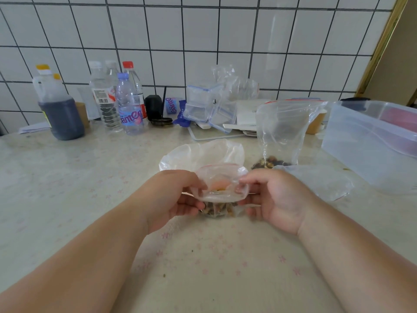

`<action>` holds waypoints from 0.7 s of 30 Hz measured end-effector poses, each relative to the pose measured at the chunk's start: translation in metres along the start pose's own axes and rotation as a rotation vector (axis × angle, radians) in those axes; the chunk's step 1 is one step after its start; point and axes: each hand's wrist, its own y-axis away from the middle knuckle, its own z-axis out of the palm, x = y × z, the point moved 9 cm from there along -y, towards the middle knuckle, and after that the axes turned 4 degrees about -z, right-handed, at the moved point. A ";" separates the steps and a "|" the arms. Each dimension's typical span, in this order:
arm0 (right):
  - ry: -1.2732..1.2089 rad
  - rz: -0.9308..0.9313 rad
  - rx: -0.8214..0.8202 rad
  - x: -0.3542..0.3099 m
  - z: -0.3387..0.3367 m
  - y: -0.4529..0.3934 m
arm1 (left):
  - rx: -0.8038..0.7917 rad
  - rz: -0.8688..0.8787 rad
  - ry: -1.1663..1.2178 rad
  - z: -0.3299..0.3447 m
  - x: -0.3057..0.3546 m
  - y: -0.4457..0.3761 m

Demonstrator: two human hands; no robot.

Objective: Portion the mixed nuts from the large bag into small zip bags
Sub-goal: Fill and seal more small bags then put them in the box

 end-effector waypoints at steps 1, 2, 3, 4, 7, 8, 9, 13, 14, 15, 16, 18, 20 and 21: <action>-0.066 0.010 -0.040 -0.002 0.002 0.001 | -0.020 -0.018 0.049 0.000 -0.001 -0.001; -0.121 0.009 -0.070 -0.005 0.003 0.002 | -0.039 -0.040 0.094 0.000 -0.002 -0.001; -0.153 0.002 -0.094 -0.007 0.005 0.003 | -0.056 -0.062 0.131 -0.001 -0.004 -0.002; -0.157 -0.011 -0.108 -0.009 0.006 0.003 | -0.078 -0.081 0.165 0.000 -0.004 -0.002; -0.128 -0.042 -0.075 -0.008 0.006 0.001 | -0.145 -0.071 0.226 0.008 -0.001 0.001; -0.123 -0.050 -0.048 -0.006 0.004 0.000 | -0.149 -0.053 0.213 0.011 0.000 0.002; -0.110 -0.058 -0.016 -0.005 0.003 -0.002 | -0.140 -0.030 0.187 0.012 0.001 0.003; 0.075 -0.134 0.134 -0.003 -0.010 -0.007 | 0.003 0.083 -0.018 0.004 0.005 0.000; 0.154 -0.161 0.165 -0.004 -0.012 -0.007 | 0.052 0.107 -0.075 0.002 0.007 0.001; 0.234 -0.177 0.190 -0.005 -0.015 -0.007 | 0.098 0.133 -0.125 -0.001 0.009 0.002; 0.301 -0.177 0.205 -0.005 -0.017 -0.007 | 0.144 0.150 -0.171 -0.003 0.010 0.002; 0.394 -0.147 0.213 -0.003 -0.019 -0.006 | 0.206 0.165 -0.222 -0.007 0.011 0.001; 0.440 -0.130 0.186 -0.005 -0.017 -0.003 | 0.234 0.178 -0.245 -0.010 0.012 0.001; 0.428 -0.131 0.164 -0.007 -0.015 -0.002 | 0.229 0.184 -0.253 -0.010 0.014 0.003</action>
